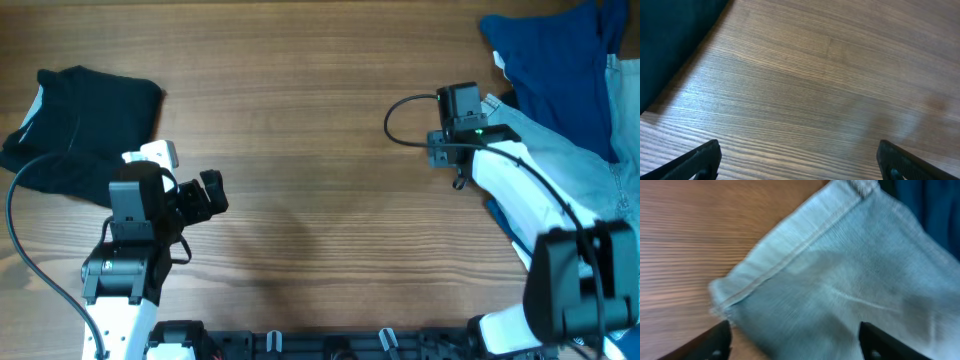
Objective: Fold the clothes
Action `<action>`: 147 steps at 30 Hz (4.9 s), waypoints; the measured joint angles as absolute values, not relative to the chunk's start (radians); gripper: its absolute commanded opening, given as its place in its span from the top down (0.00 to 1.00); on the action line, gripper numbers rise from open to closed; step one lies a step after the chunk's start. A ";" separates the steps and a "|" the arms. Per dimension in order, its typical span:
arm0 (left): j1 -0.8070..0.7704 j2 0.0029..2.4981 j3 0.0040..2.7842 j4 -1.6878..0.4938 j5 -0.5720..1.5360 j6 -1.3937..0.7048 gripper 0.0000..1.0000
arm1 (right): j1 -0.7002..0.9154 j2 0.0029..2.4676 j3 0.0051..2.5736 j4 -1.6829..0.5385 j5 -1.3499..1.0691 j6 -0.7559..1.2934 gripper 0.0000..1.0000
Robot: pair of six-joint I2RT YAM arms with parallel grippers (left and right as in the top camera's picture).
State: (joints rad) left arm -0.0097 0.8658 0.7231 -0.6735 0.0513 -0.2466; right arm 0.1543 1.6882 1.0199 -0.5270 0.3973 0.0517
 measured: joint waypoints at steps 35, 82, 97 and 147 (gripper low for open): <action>-0.010 0.888 0.724 -0.588 0.175 -0.299 0.05 | 0.373 1.544 1.234 -0.467 0.125 0.084 0.00; 0.304 1.062 0.743 -0.849 0.179 -0.554 0.96 | 0.233 1.651 1.235 -0.413 -0.459 -0.004 0.03; 0.304 1.076 0.743 -0.901 0.180 -0.550 0.96 | 0.585 2.153 1.421 -0.096 -0.509 0.026 0.02; 0.177 1.200 0.842 -0.944 -0.129 -0.565 0.96 | 0.385 2.098 1.444 -0.167 -0.414 0.065 0.46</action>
